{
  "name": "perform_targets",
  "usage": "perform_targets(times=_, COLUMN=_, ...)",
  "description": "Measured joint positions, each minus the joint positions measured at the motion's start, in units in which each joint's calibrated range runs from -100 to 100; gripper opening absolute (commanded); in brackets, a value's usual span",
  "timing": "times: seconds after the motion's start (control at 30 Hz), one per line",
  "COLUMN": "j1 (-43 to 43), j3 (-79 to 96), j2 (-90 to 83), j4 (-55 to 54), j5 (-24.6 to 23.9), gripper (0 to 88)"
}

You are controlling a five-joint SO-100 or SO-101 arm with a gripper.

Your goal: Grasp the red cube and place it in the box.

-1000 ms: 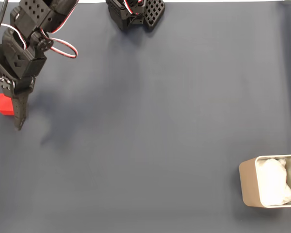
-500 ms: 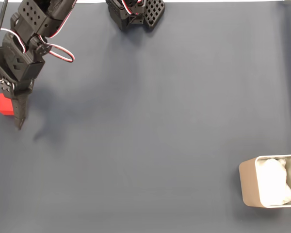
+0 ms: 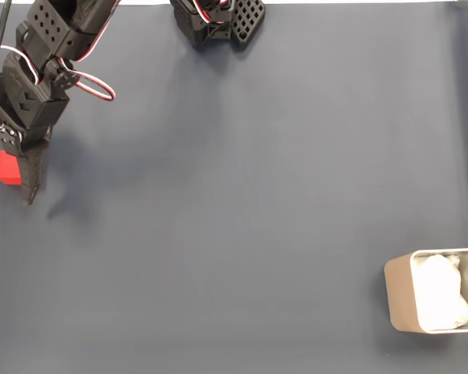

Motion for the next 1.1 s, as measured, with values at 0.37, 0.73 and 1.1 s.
perform_targets(times=0.37, j1=-0.22, j3=4.07, j2=0.69, j4=-1.75, j5=1.27, gripper=36.5)
perform_targets(times=0.73, j1=-0.22, j3=6.87, j2=0.87, j4=-2.07, j5=1.47, gripper=36.6)
perform_targets(times=1.1, j1=-0.30, j3=7.23, j2=0.87, j4=-2.07, j5=0.49, gripper=36.8)
